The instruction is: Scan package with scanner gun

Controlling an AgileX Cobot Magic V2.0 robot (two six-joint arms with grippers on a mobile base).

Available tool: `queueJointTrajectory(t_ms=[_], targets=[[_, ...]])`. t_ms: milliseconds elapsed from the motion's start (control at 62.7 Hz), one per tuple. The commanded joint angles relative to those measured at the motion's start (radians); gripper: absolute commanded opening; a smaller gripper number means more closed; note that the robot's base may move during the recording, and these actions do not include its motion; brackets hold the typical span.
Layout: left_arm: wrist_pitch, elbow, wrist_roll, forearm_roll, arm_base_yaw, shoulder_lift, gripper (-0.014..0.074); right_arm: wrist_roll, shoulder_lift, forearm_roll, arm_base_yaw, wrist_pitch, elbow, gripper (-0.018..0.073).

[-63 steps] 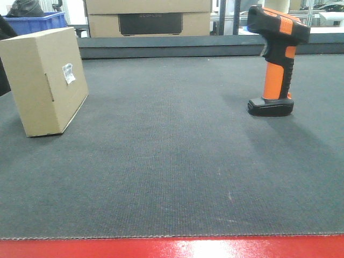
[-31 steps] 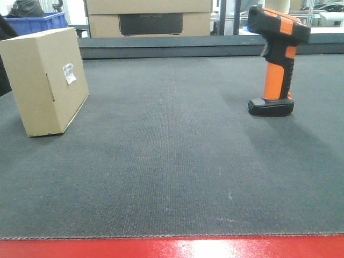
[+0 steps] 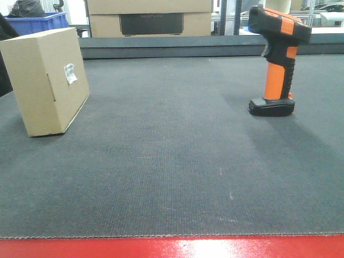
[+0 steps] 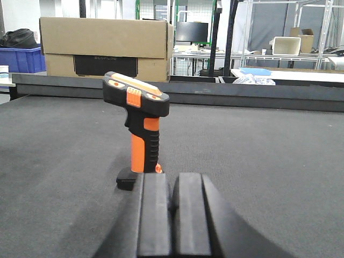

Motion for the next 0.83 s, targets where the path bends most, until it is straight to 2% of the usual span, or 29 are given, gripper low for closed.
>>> queueJointTrajectory(t_ms=[0, 814], targets=[[-0.027, -0.002, 0.007, 0.004, 0.021, -0.005, -0.0111, 0.001, -0.001, 0.000, -0.007, -0.019, -0.001, -0.0169], [-0.027, -0.002, 0.007, 0.002, 0.021, -0.005, -0.0111, 0.001, -0.001, 0.000, -0.007, -0.019, -0.001, -0.0169]])
